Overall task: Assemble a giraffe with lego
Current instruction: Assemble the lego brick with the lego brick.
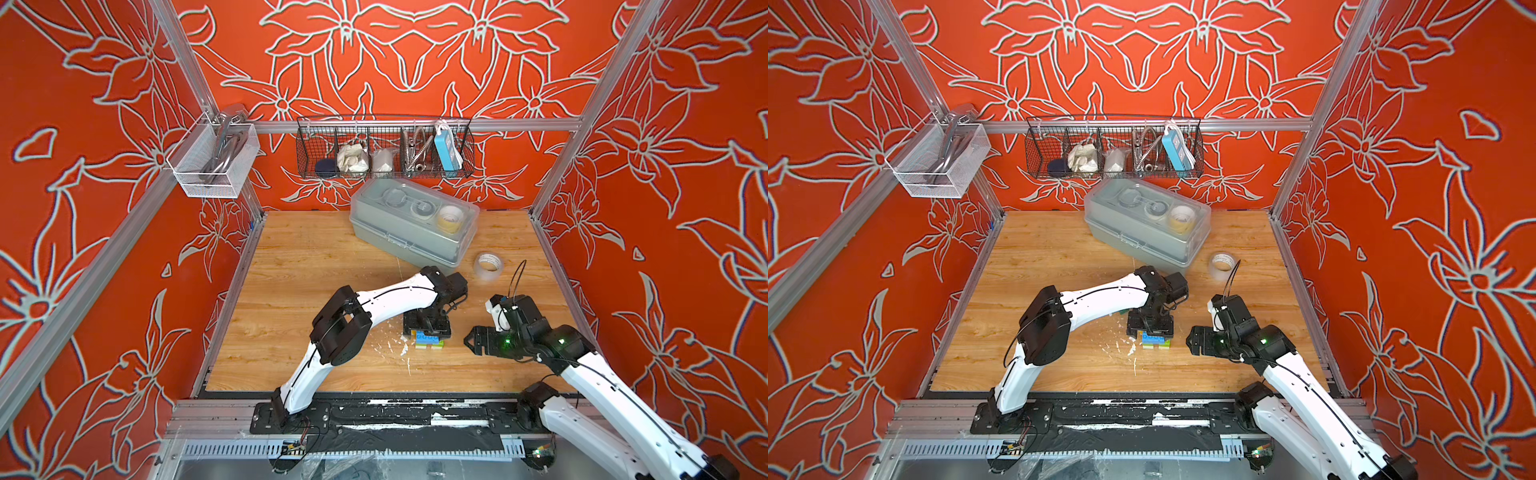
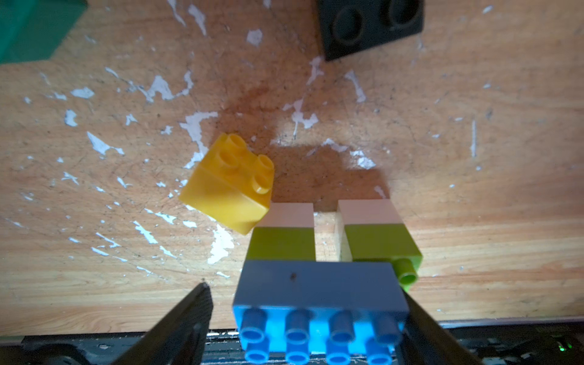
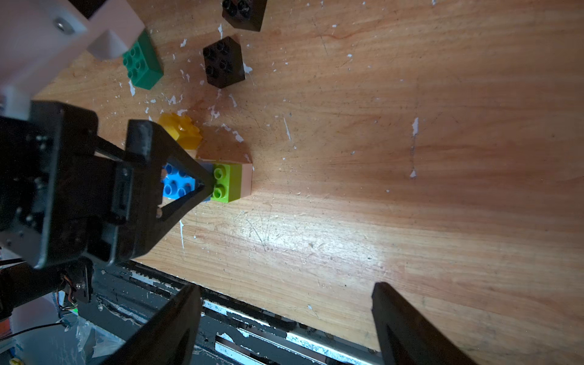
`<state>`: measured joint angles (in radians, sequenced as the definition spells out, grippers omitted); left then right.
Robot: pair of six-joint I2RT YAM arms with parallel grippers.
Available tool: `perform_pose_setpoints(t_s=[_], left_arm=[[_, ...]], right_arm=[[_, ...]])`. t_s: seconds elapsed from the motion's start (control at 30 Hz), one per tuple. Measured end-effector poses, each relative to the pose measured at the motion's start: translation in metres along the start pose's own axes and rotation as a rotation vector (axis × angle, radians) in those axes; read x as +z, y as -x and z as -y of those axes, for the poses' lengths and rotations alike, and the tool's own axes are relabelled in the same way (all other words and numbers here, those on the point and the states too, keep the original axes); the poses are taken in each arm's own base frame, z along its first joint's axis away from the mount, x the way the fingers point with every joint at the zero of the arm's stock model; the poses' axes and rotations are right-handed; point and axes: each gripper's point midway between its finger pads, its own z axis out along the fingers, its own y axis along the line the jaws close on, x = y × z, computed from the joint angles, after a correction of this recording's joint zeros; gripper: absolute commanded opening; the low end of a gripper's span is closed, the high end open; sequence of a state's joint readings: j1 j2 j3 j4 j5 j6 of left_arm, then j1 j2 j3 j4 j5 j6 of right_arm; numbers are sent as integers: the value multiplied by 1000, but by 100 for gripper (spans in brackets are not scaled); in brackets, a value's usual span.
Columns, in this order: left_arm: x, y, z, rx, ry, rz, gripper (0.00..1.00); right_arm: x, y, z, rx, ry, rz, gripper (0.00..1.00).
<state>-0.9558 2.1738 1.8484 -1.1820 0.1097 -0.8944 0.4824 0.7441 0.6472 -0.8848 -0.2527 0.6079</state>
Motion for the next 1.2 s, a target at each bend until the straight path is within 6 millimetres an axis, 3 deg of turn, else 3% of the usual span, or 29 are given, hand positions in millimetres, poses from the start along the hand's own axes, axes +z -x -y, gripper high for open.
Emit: perform_pose_setpoints(t_s=[0.4, 0.73, 1.2], left_arm=[[-13, 0, 3, 7, -38, 27, 84], [-21, 1, 3, 9, -51, 48, 76], [-16, -1, -24, -43, -40, 42, 73]], right_arm=[[0, 0, 0, 0, -1, -1, 89], [0, 0, 0, 1, -2, -2, 88], [2, -1, 1, 3, -9, -14, 86]])
